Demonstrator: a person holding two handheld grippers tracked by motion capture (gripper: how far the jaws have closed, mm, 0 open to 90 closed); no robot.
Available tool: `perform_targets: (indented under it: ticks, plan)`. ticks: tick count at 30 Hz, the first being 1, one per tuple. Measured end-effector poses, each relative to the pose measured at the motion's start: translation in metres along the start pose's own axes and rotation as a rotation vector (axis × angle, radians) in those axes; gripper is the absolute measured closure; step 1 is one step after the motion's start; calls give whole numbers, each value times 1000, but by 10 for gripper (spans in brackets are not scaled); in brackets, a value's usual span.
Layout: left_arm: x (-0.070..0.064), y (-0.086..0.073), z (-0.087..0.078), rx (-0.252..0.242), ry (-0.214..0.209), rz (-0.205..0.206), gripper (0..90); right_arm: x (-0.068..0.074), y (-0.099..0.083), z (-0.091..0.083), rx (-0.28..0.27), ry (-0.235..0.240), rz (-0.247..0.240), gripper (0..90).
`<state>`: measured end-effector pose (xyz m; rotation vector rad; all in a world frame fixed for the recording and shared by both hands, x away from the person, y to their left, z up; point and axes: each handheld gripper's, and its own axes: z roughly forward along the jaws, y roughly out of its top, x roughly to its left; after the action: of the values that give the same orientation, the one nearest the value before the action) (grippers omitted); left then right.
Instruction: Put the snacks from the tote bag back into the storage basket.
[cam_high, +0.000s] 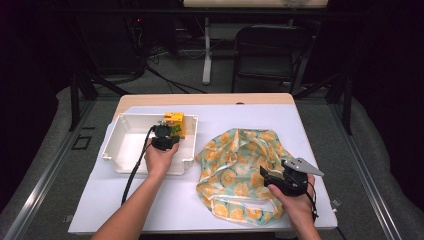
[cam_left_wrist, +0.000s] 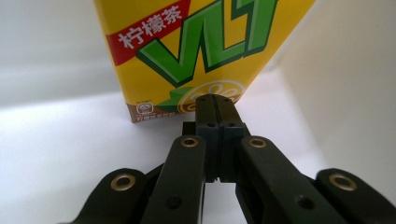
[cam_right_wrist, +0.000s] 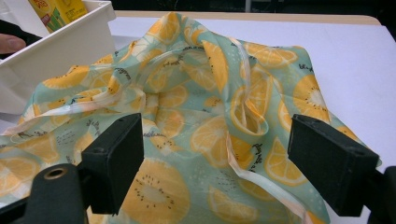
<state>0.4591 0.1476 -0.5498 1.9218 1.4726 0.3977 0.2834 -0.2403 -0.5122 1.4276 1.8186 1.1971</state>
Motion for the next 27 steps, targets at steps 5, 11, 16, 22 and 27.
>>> perform_targets:
  ticks: [5, 11, 16, 22, 27]
  plan:
    - [-4, -4, -10, -53, -11, 36, 825, 0, 0, 0, 0, -2, -2, 179]
    - [-4, -11, -28, -106, -24, 37, 677, 0, 0, 1, 5, -2, -9, 178]
    - [-1, -20, -42, -156, -31, 34, 501, 2, 0, 3, 6, -3, -19, 178]
    - [1, -30, -56, -176, -85, 41, 218, 4, 0, 4, 11, -4, -26, 177]
    - [3, -39, -66, -194, -113, 68, 109, 4, 0, 5, 14, -5, -32, 177]
